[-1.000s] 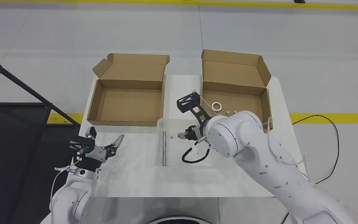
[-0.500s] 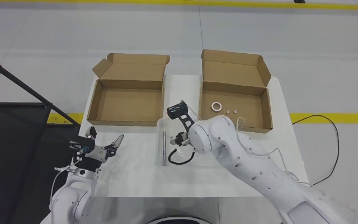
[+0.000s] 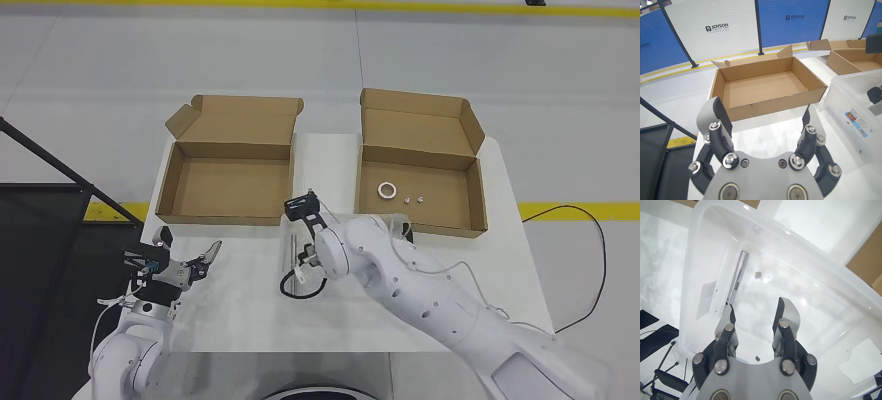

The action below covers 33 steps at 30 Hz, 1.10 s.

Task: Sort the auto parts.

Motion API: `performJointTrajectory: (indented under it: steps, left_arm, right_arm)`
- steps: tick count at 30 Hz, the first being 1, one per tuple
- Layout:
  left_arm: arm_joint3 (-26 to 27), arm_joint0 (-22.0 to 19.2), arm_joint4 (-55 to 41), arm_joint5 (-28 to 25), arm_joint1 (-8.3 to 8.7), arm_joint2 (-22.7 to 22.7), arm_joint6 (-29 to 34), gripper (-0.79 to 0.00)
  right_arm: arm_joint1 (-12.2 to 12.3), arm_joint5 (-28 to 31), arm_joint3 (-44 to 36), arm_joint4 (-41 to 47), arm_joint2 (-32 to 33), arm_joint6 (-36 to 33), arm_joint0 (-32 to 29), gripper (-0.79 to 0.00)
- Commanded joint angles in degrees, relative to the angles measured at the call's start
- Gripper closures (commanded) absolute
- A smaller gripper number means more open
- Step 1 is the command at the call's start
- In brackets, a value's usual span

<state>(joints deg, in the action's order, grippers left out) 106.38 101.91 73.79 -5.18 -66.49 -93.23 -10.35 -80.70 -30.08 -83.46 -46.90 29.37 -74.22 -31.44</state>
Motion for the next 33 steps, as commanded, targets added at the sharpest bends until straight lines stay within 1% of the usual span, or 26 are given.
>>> performJointTrajectory:
  steps: [1, 4, 7, 17, 19, 20, 22, 27, 33]
  left_arm:
    - [0.00, 0.00, 0.00, 0.00, 0.00, 0.00, 0.00, -0.785]
    - [0.00, 0.00, 0.00, 0.00, 0.00, 0.00, 0.00, -0.785]
    - [0.00, 0.00, 0.00, 0.00, 0.00, 0.00, 0.00, -0.785]
    - [0.00, 0.00, 0.00, 0.00, 0.00, 0.00, 0.00, -0.785]
    - [0.00, 0.00, 0.00, 0.00, 0.00, 0.00, 0.00, -0.785]
    - [0.00, 0.00, 0.00, 0.00, 0.00, 0.00, 0.00, -0.785]
    - [0.00, 0.00, 0.00, 0.00, 0.00, 0.00, 0.00, -0.785]
    - [0.00, 0.00, 0.00, 0.00, 0.00, 0.00, 0.00, -0.785]
    - [0.00, 0.00, 0.00, 0.00, 0.00, 0.00, 0.00, -0.785]
  right_arm:
    - [-0.68, -0.06, 1.11, 0.86, -0.74, 0.05, 0.52, -0.483]
    - [-1.77, -0.54, 2.77, 2.24, -1.93, 0.52, 1.43, -0.477]
    - [-2.85, -1.07, 4.62, 3.39, -3.36, 1.06, 2.56, -0.520]
    - [-6.07, -2.82, 11.67, 9.08, -8.45, 2.81, 6.60, -0.480]
    - [-6.60, -3.25, 12.99, 10.62, -9.55, 3.23, 7.38, -0.480]
    - [-6.84, -3.54, 13.71, 11.57, -10.04, 3.53, 7.74, -0.493]
    - [-7.32, -4.18, 15.22, 13.32, -11.27, 4.17, 8.51, -0.480]
    - [-8.36, -6.14, 17.98, 17.96, -14.70, 6.13, 10.83, -0.474]
    - [-9.05, -8.48, 19.89, 24.37, -19.56, 8.47, 13.96, -0.462]
